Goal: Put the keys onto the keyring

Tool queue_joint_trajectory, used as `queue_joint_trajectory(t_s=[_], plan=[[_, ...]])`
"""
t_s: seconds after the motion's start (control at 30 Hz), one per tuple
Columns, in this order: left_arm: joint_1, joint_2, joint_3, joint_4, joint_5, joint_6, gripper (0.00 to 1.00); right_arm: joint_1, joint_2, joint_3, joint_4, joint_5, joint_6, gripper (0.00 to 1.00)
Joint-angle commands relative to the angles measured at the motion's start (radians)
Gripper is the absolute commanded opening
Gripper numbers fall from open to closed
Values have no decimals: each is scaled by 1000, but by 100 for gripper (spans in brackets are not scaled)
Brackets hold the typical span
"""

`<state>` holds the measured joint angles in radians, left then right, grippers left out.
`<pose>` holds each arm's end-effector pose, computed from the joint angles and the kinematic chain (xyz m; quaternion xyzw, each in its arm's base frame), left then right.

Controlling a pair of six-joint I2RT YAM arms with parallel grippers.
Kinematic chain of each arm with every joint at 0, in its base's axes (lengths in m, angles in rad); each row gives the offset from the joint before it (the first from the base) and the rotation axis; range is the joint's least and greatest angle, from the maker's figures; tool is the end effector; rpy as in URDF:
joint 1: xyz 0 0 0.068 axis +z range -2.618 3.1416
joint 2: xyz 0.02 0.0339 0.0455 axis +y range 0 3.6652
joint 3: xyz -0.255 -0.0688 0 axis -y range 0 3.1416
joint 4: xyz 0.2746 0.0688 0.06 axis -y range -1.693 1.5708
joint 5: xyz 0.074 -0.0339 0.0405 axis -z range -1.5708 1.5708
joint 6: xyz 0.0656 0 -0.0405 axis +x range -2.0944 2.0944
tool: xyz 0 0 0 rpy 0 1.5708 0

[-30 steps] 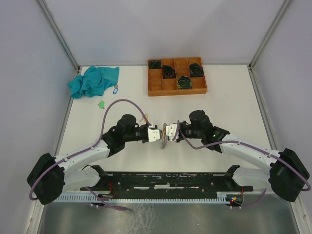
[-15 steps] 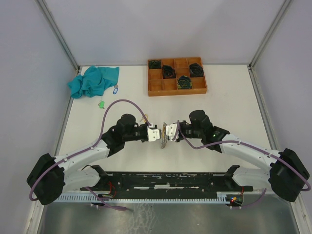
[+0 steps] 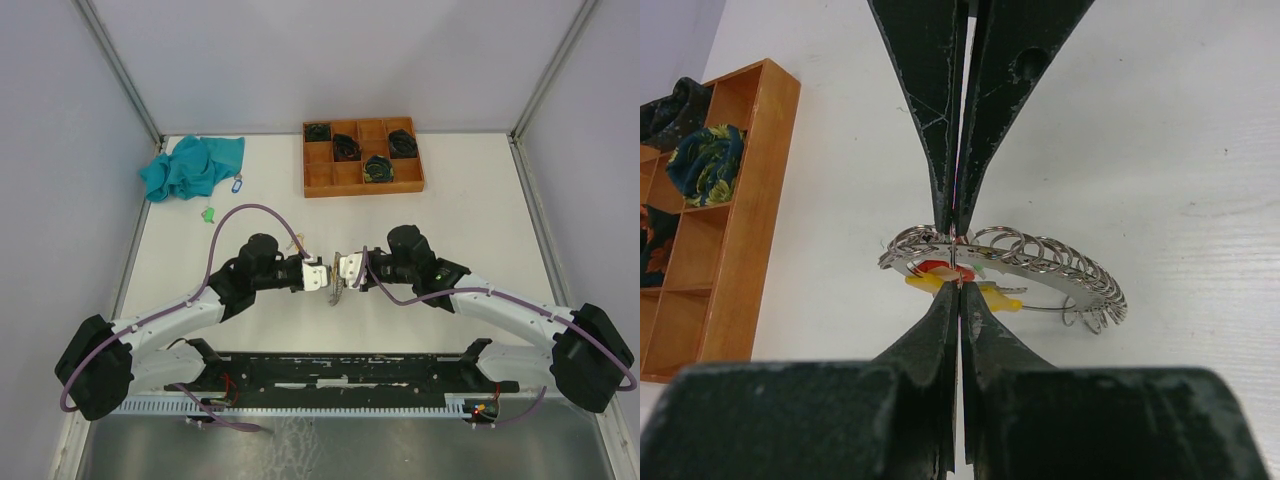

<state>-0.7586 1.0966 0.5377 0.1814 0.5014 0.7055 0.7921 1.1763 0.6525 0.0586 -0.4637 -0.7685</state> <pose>0.1891 -0.2227 0.1971 0.6393 0.5029 -0.2196 0.5387 0.1957 0.2401 0.2040 -0.6684 0.5038 0.2016 0.5087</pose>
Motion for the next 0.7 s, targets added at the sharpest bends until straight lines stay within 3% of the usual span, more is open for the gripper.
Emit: queue_joint_trajectory(t_s=[0.0,0.4,0.67], plan=[[6,-6,31,53,29,12,3,6,-2,52,39,-21,-5,1],[9,-11,31,40,-16,18,3,6,-8,48,38,-14,-5,1],[10,-11,33,42,34,17,3,6,-6,50,40,-16,-3,1]])
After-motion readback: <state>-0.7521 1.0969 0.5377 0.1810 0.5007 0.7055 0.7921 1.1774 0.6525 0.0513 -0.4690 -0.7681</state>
